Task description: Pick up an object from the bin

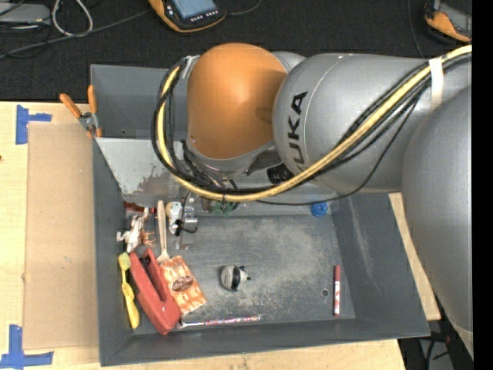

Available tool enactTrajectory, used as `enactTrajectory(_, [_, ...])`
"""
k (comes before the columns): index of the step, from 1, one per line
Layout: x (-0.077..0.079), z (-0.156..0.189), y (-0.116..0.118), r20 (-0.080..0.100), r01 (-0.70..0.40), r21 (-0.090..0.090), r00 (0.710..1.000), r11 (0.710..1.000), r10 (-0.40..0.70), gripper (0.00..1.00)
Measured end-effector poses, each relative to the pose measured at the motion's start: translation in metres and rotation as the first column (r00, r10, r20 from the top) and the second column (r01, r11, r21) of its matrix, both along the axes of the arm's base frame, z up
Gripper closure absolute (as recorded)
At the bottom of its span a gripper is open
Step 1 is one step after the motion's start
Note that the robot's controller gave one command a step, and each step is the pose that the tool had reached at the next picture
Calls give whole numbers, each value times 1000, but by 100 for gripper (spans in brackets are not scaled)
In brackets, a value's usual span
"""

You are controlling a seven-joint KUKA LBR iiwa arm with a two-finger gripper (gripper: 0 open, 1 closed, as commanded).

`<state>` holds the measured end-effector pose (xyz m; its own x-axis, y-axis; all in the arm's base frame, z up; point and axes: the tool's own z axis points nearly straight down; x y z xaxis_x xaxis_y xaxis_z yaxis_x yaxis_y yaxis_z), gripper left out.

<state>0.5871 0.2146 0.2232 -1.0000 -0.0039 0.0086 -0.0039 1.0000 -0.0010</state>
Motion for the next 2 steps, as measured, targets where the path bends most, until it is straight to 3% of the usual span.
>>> enactTrajectory(1, [2,5,-1,8,5,2,1000,1000,-5,0])
enactTrajectory(2, [-10,-31,-6,8,-309,2,951,951,309,0])
